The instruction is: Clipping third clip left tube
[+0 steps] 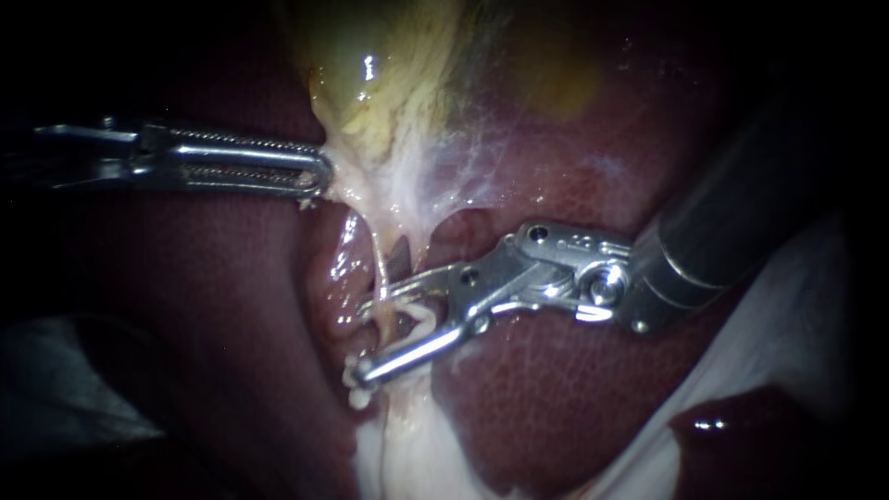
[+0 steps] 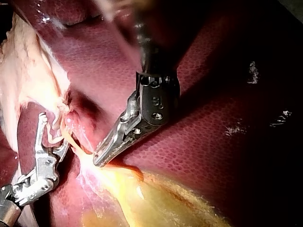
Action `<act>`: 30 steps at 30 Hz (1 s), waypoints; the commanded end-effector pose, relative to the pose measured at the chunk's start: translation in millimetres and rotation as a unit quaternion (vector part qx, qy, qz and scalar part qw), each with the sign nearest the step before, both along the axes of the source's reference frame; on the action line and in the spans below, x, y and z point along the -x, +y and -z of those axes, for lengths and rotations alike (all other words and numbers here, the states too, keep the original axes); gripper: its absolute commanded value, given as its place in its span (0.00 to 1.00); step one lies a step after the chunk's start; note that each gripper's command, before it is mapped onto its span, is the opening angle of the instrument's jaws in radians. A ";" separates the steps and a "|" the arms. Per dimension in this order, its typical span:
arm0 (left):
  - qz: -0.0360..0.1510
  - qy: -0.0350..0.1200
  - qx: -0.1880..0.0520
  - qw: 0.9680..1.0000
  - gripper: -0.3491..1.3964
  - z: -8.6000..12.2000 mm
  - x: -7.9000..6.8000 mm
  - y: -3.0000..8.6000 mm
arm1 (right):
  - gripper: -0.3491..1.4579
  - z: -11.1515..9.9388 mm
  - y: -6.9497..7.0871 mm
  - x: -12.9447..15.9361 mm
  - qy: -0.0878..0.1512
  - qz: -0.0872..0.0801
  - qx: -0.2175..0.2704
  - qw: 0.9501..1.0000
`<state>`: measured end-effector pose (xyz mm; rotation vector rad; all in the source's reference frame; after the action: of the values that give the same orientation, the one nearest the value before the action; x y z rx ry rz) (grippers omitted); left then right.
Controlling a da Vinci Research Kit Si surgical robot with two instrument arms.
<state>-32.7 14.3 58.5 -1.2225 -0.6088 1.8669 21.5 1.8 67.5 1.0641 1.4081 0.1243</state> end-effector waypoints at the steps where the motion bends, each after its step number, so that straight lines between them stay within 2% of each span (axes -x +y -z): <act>1: 0.000 0.000 0.000 1.000 0.00 -0.1 0.0 0.0 | 0.41 0.1 0.1 -0.2 0.004 -0.002 -0.005 1.000; 5: 0.000 0.000 0.000 1.000 0.00 -0.1 0.0 0.0 | 0.41 0.2 0.3 -0.2 0.023 -0.006 -0.032 0.999; 16: 0.000 0.000 0.000 1.000 0.00 -0.2 0.0 0.1 | 0.41 0.5 0.9 -0.1 0.054 -0.015 -0.080 0.995; 19: 0.000 0.000 0.000 1.000 0.00 -0.2 0.0 0.1 | 0.41 0.7 1.1 -0.1 0.049 -0.026 -0.084 0.995; 24: 0.000 0.000 0.000 1.000 0.00 -0.2 0.0 0.1 | 0.40 0.7 1.2 0.0 0.047 -0.029 -0.085 0.995; 25: 0.000 0.000 0.000 1.000 0.00 -0.2 0.0 0.1 | 0.39 0.7 1.1 0.0 0.051 -0.018 -0.083 0.995; 26: 0.000 0.000 0.000 1.000 0.00 -0.2 0.0 0.0 | 0.39 0.6 1.0 0.0 0.046 -0.009 -0.078 0.996; 27: 0.000 0.000 0.000 1.000 0.00 -0.2 -0.1 0.0 | 0.39 0.5 0.9 0.0 0.033 -0.006 -0.069 0.997; 30: 0.000 0.000 0.000 1.000 0.00 -0.2 -0.2 0.0 | 0.39 -0.2 0.7 0.0 -0.004 -0.008 -0.047 0.999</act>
<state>-32.5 14.3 58.8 -1.2212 -0.6090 1.8672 21.5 2.5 67.9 1.1063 1.4005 0.2132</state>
